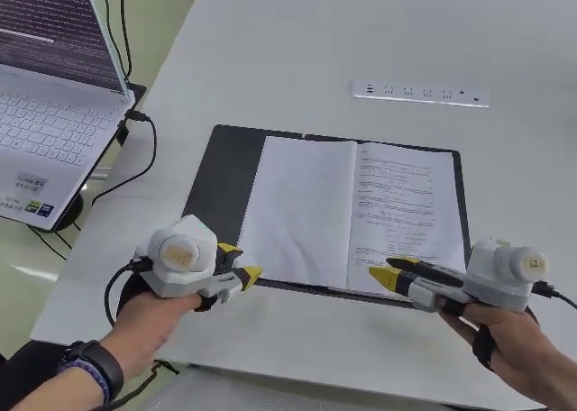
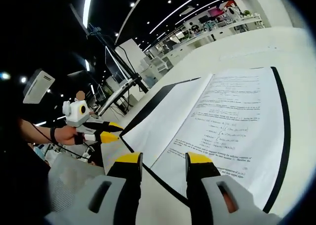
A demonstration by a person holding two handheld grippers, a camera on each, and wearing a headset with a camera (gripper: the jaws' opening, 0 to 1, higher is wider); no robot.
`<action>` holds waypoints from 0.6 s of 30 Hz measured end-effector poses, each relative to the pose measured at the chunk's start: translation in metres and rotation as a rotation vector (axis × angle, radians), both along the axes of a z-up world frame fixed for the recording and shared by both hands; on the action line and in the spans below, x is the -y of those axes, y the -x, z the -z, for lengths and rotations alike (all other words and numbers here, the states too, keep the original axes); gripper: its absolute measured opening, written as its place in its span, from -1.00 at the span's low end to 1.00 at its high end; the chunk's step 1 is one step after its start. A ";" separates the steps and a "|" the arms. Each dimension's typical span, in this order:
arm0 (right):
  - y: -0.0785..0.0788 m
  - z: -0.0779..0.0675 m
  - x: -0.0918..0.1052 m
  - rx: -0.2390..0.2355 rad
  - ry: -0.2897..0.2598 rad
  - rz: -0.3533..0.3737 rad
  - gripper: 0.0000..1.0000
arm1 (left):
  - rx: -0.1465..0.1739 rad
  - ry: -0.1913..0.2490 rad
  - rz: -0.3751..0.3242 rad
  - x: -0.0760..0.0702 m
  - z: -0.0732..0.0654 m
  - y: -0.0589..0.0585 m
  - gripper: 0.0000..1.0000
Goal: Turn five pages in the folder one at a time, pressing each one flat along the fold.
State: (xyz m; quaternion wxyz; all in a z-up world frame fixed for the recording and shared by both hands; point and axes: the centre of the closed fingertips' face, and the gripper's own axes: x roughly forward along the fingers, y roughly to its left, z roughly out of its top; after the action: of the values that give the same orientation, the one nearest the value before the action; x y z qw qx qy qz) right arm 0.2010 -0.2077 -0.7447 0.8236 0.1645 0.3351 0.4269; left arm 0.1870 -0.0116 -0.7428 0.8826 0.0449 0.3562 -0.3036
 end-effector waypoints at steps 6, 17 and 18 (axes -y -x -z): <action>0.000 -0.010 0.020 0.049 0.046 0.017 -0.21 | 0.023 0.005 -0.003 0.000 -0.012 -0.001 -0.40; 0.002 -0.034 0.058 0.126 0.098 0.077 -0.02 | 0.067 0.015 -0.006 -0.003 -0.035 -0.002 -0.22; 0.002 -0.036 0.060 0.130 0.099 0.083 -0.01 | 0.067 0.023 -0.012 -0.004 -0.036 -0.002 -0.21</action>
State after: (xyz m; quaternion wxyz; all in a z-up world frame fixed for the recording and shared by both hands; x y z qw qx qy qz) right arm 0.1986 -0.2678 -0.7090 0.8677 0.1093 0.2947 0.3851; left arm 0.1892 -0.0076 -0.7064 0.8963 0.0427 0.3232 -0.3007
